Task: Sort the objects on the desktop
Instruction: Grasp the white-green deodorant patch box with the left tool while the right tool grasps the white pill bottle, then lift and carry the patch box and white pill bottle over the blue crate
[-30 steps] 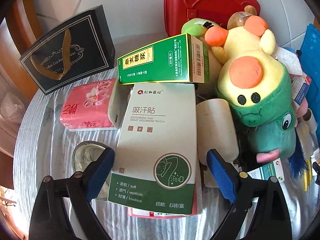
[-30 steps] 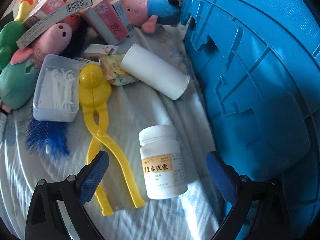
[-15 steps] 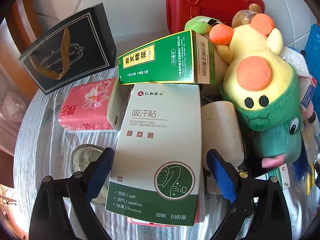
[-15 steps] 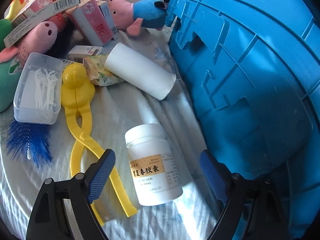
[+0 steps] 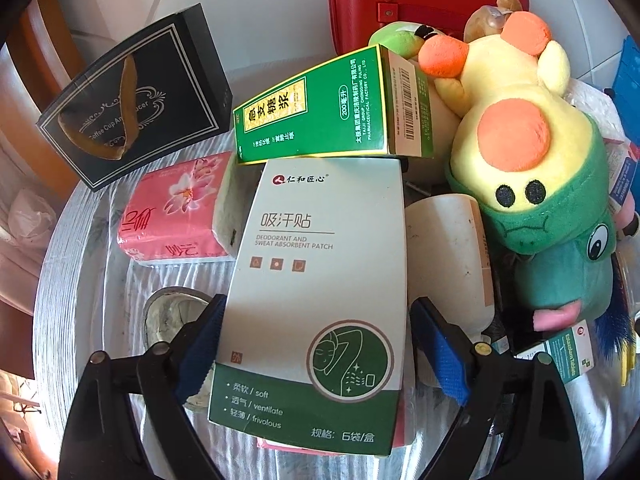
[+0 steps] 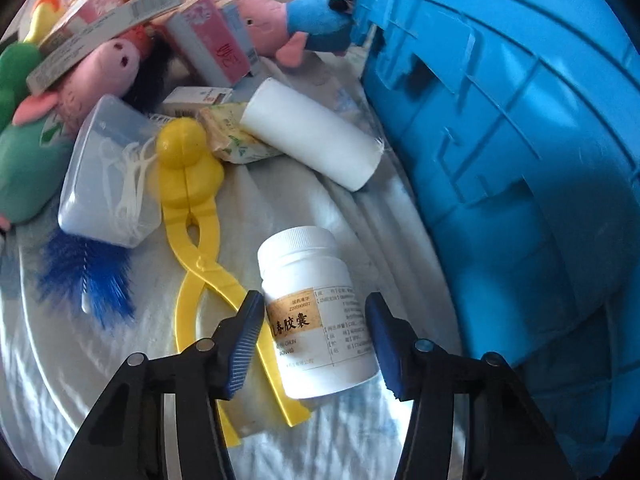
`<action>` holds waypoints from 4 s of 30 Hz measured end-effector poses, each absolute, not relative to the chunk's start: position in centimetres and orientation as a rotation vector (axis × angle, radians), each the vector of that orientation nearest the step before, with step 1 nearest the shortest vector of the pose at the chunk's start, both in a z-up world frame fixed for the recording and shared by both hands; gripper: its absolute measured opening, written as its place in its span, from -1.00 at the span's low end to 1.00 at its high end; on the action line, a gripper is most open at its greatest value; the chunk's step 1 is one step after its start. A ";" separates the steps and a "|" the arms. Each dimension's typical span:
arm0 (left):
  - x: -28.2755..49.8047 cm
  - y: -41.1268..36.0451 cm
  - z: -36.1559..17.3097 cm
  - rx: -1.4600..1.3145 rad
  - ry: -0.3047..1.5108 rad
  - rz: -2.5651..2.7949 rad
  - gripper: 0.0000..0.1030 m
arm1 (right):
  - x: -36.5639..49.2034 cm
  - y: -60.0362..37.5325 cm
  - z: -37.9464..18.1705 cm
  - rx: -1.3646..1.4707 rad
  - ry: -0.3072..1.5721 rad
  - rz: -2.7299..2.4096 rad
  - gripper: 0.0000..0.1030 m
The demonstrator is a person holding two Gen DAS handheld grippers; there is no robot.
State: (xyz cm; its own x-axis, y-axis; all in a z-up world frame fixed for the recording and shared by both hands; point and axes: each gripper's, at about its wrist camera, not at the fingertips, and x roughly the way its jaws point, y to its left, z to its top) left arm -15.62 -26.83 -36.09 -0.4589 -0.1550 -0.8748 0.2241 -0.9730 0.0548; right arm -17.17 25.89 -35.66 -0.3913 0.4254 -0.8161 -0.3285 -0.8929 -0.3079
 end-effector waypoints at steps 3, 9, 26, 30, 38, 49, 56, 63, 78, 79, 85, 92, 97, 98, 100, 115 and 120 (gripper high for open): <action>-15.8 -26.8 -36.1 1.493 0.098 -2.505 0.77 | -16.8 27.0 -35.6 -1.403 0.004 2.314 0.00; -16.3 -27.1 -36.8 1.509 0.105 -2.488 0.77 | -18.3 27.4 -35.7 -1.436 0.100 2.316 0.00; -14.6 -26.9 -36.5 1.495 0.126 -2.516 0.50 | -16.3 26.4 -34.6 -1.518 0.174 2.324 -0.12; -13.1 -26.9 -35.9 1.487 0.136 -2.504 0.50 | -15.4 25.8 -33.6 -1.526 0.186 2.339 -0.12; -10.4 -26.5 -33.9 1.456 0.146 -2.519 0.49 | -13.7 22.6 -31.3 -1.535 0.178 2.392 -0.12; -6.2 -24.4 -29.4 1.405 0.184 -2.555 0.49 | -13.8 20.7 -28.4 -1.528 0.140 2.496 -0.12; -3.8 -23.0 -25.3 1.349 0.186 -2.594 0.49 | -13.2 18.4 -24.6 -1.511 0.115 2.587 -0.12; -1.8 -21.9 -21.1 1.274 0.161 -2.644 0.49 | -12.9 16.9 -19.8 -1.461 0.121 2.670 -0.12; 1.0 -18.9 -13.8 1.141 0.117 -2.684 0.49 | -10.6 15.2 -10.0 -1.337 0.082 2.834 -0.12; 1.1 -18.7 -13.3 1.132 0.114 -2.688 0.49 | -10.4 15.2 -9.4 -1.327 0.082 2.844 -0.12; 1.8 -17.1 -11.1 1.088 0.103 -2.697 0.49 | -9.6 15.3 -6.9 -1.294 0.068 2.896 -0.12; 2.9 -15.2 -8.8 1.040 0.090 -2.707 0.49 | -8.4 15.8 -4.3 -1.265 0.047 2.952 -0.12; 3.2 -14.0 -7.2 1.008 0.076 -2.716 0.49 | -7.5 16.4 -2.4 -1.223 0.059 2.994 -0.12; 3.2 -13.7 -6.9 1.000 0.073 -2.719 0.49 | -7.3 16.6 -2.0 -1.215 0.060 3.002 -0.12; 3.1 -13.1 -6.4 0.990 0.066 -2.726 0.49 | -7.0 16.9 -1.4 -1.201 0.065 3.015 -0.12; 1.0 -6.2 -3.2 0.950 -0.004 -2.820 0.50 | -4.4 21.8 1.8 -1.117 0.119 3.044 -0.12; -0.1 -3.6 -2.2 0.935 -0.027 -2.871 0.50 | -3.6 24.1 2.8 -1.085 0.139 3.030 -0.12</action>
